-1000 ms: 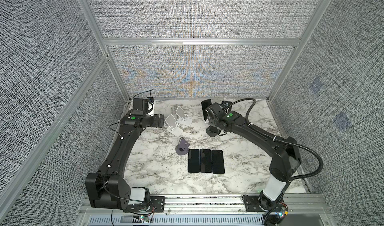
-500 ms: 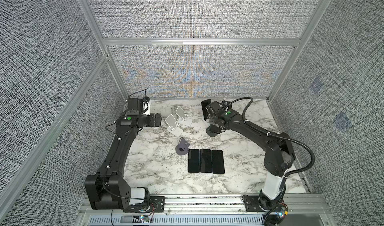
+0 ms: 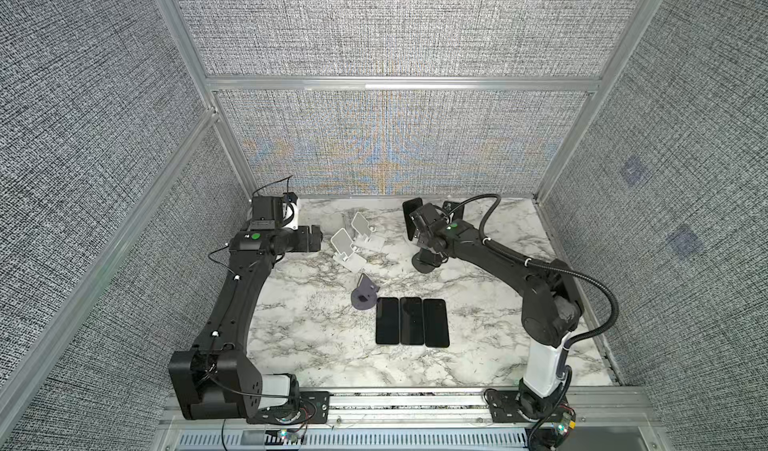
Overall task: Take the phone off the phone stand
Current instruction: 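Close the right gripper on the black phone on the dark round stand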
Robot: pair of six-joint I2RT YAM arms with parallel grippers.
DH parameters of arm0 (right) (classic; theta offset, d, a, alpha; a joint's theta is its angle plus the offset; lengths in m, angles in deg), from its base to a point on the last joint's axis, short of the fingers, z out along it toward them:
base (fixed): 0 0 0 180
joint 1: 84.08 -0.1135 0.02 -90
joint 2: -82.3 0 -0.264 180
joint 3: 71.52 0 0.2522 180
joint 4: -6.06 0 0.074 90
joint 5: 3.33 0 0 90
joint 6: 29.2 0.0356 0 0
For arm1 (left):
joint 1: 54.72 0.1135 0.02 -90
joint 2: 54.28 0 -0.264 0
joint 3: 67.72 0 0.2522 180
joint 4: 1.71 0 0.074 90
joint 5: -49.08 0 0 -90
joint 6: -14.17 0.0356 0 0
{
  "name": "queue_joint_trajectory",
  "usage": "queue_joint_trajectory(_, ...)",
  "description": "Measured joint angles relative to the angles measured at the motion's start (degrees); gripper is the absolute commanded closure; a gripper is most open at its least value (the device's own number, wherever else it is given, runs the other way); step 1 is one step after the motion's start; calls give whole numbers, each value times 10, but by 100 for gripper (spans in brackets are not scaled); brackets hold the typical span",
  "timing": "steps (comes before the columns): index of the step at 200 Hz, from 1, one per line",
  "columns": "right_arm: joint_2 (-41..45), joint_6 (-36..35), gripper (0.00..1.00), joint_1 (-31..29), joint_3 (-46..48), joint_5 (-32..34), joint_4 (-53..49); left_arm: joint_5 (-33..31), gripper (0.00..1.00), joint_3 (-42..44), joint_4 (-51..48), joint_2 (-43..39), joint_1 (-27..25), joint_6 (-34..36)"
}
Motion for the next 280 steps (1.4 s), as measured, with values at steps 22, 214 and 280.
queue_joint_trajectory(22,-5,-6,7,2,0,0,7,1,3,0,1,0,1,-1)
queue_joint_trajectory(214,-10,-34,31,6,24,7,53,16,6,1,5,6,1,-4)
queue_joint_trajectory(280,-10,-36,35,6,26,10,56,25,6,1,5,6,1,-4)
